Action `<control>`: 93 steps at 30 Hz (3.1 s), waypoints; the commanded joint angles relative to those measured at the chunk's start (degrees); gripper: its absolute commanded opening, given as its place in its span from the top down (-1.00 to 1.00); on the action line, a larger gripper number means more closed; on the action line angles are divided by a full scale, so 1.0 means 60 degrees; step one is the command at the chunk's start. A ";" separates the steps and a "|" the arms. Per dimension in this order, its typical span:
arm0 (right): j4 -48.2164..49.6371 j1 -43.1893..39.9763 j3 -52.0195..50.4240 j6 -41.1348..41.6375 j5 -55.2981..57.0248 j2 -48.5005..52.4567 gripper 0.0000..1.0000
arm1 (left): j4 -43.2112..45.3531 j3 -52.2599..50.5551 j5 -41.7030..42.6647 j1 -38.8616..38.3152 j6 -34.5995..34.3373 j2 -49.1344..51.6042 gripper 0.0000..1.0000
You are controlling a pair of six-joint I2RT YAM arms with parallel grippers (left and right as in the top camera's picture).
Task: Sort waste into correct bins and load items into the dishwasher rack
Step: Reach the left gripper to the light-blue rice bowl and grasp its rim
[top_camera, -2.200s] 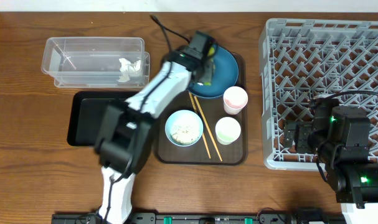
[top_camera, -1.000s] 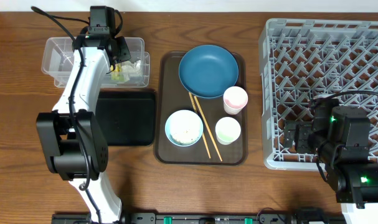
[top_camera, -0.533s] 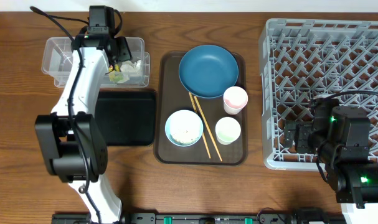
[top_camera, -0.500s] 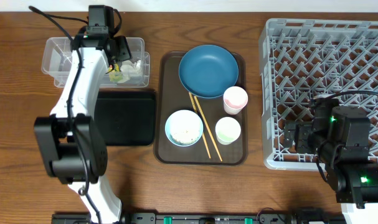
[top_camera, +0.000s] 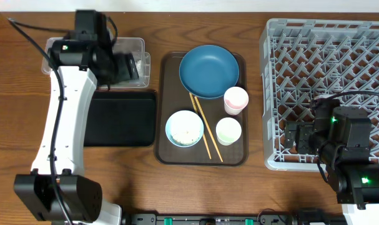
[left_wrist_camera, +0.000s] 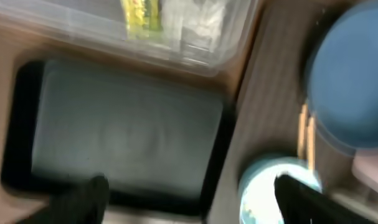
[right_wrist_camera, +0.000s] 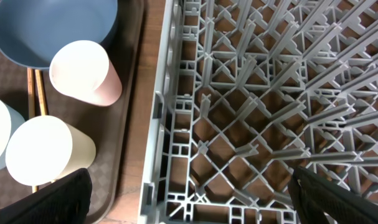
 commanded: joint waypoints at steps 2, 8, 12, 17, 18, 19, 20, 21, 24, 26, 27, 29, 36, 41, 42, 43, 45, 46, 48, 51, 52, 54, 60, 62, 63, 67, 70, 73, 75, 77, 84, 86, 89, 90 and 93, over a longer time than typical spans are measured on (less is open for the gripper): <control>0.0026 0.0044 0.0208 0.0051 -0.0033 -0.0044 -0.98 | -0.1326 0.0011 0.0302 -0.0197 -0.0266 0.0029 -0.71; 0.0018 0.0044 0.0208 0.0051 -0.0036 -0.0044 -0.98 | -0.2175 -0.0477 -0.0659 -0.0889 -0.0576 -0.0856 -0.62; 0.0026 0.0044 0.0208 0.0051 -0.0033 -0.0044 -0.99 | -0.1610 -0.1690 -0.0885 -0.1384 -0.0976 -0.2310 -0.63; 0.0022 0.0044 0.0208 0.0055 -0.0036 -0.0044 -0.99 | -0.0168 -0.3417 -0.0867 -0.1654 -0.1275 -0.4105 -0.76; 0.0022 0.0044 0.0208 0.0055 -0.0040 -0.0044 -0.98 | 0.0157 -0.3665 -0.0845 -0.1723 -0.1271 -0.4317 -0.79; 0.0022 0.0044 0.0208 0.0055 -0.0036 -0.0044 -0.99 | 0.0437 -0.3840 -0.0845 -0.1800 -0.1268 -0.4437 -0.79; 0.0022 0.0044 0.0208 0.0055 -0.0040 -0.0044 -0.98 | 0.0747 -0.3989 -0.0845 -0.1909 -0.1264 -0.4499 -0.80; 0.0022 0.0044 0.0208 0.0058 -0.0040 -0.0044 -0.99 | 0.1002 -0.4069 -0.0838 -0.2040 -0.1268 -0.4488 -0.80; 0.0022 0.0044 0.0208 0.0055 -0.0040 -0.0044 -0.98 | 0.1767 -0.4149 -0.0448 -0.2554 -0.1100 -0.4197 -0.79; 0.0018 0.0044 0.0208 0.0058 -0.0040 -0.0044 -0.98 | 0.2331 -0.4149 -0.0204 -0.2976 -0.1086 -0.3840 -0.79; 0.0018 0.0044 0.0208 0.0058 -0.0040 -0.0044 -0.98 | 0.2583 -0.4149 -0.0197 -0.3191 -0.1086 -0.3632 -0.79; 0.0015 0.0044 0.0208 0.0058 -0.0040 -0.0044 -0.98 | 0.3085 -0.4149 -0.0197 -0.3668 -0.1049 -0.3082 -0.79; 0.0015 0.0044 0.0208 0.0058 -0.0040 -0.0044 -0.99 | 0.3774 -0.4149 -0.0193 -0.4721 -0.1060 -0.1060 -0.78; 0.0011 0.0044 0.0208 0.0058 -0.0044 -0.0044 -0.98 | 0.4058 -0.4149 -0.0197 -0.5144 -0.1060 0.0000 -0.73; 0.0011 0.0044 0.0208 0.0058 -0.0044 -0.0044 -0.99 | 0.4142 -0.4149 -0.0197 -0.5206 -0.1060 0.0149 -0.72; 0.0011 0.0044 0.0208 0.0058 -0.0044 -0.0044 -0.99 | 0.4240 -0.4149 -0.0193 -0.5253 -0.1060 0.0291 -0.71; 0.0007 0.0044 0.0208 0.0073 -0.0044 -0.0044 -0.98 | 0.4408 -0.4149 -0.0189 -0.5355 -0.1104 0.0521 -0.68; 0.0007 0.0044 0.0208 0.0098 -0.0044 -0.0044 -0.98 | 0.4477 -0.4149 -0.0189 -0.5421 -0.1100 0.0623 -0.68; -0.0015 0.0044 0.0208 0.0095 -0.0044 -0.0044 -0.99 | 0.4550 -0.4149 -0.0193 -0.5533 -0.1100 0.0772 -0.65; -0.0025 0.0044 0.0208 0.0098 -0.0044 -0.0044 -0.98 | 0.4648 -0.4149 -0.0193 -0.5694 -0.1140 0.0987 -0.63; -0.0025 0.0044 0.0208 0.0095 -0.0044 -0.0044 -0.99 | 0.4663 -0.4149 -0.0193 -0.5741 -0.1137 0.1067 -0.62; -0.0025 0.0044 0.0208 0.0095 -0.0044 -0.0044 -0.98 | 0.4688 -0.4149 -0.0193 -0.5821 -0.1173 0.1231 -0.62; -0.0025 0.0044 0.0208 0.0095 -0.0044 -0.0044 -0.99 | 0.4896 -0.4149 -0.0160 -0.6094 -0.1242 0.1475 -0.61; -0.0033 0.0044 0.0208 0.0095 -0.0044 -0.0044 -0.99 | 0.4936 -0.4149 -0.0171 -0.6182 -0.1235 0.1526 -0.59; -0.0040 0.0044 0.0208 0.0095 -0.0044 -0.0044 -0.99 | 0.4965 -0.4149 -0.0204 -0.6211 -0.1239 0.1566 -0.53; -0.0058 0.0044 0.0208 0.0098 -0.0047 -0.0044 -0.98 | 0.5002 -0.4149 -0.0204 -0.6226 -0.1235 0.1803 -0.37; -0.0058 0.0044 0.0208 0.0095 -0.0055 -0.0044 -0.98 | 0.4994 -0.4149 -0.0197 -0.6226 -0.1239 0.1934 -0.18; -0.0055 0.0044 0.0208 0.0098 -0.0073 -0.0044 -0.99 | 0.5009 -0.4149 -0.0197 -0.6226 -0.1239 0.1942 0.11; -0.0055 0.0044 0.0208 0.0095 -0.0073 -0.0044 -0.98 | 0.5005 -0.4149 -0.0197 -0.6226 -0.1239 0.1942 0.28; -0.0055 0.0044 0.0208 0.0095 -0.0073 -0.0044 -0.98 | 0.4998 -0.4149 -0.0197 -0.6226 -0.1239 0.1942 0.43; -0.0051 0.0044 0.0208 0.0095 -0.0073 -0.0044 -0.98 | 0.4954 -0.4149 -0.0193 -0.6226 -0.1242 0.1942 0.79; -0.0051 0.0044 0.0208 0.0095 -0.0073 -0.0044 -0.99 | 0.4925 -0.4149 -0.0197 -0.6226 -0.1239 0.1942 0.88; -0.0047 0.0044 0.0208 0.0095 -0.0073 -0.0044 -0.99 | 0.4812 -0.4149 -0.0197 -0.6226 -0.1235 0.1942 0.88; -0.0047 0.0044 0.0208 0.0095 -0.0073 -0.0044 -0.98 | 0.4754 -0.4149 -0.0197 -0.6226 -0.1239 0.1942 0.88; -0.0047 0.0044 0.0208 0.0095 -0.0073 -0.0044 -0.99 | 0.4674 -0.4149 -0.0200 -0.6226 -0.1239 0.1942 0.87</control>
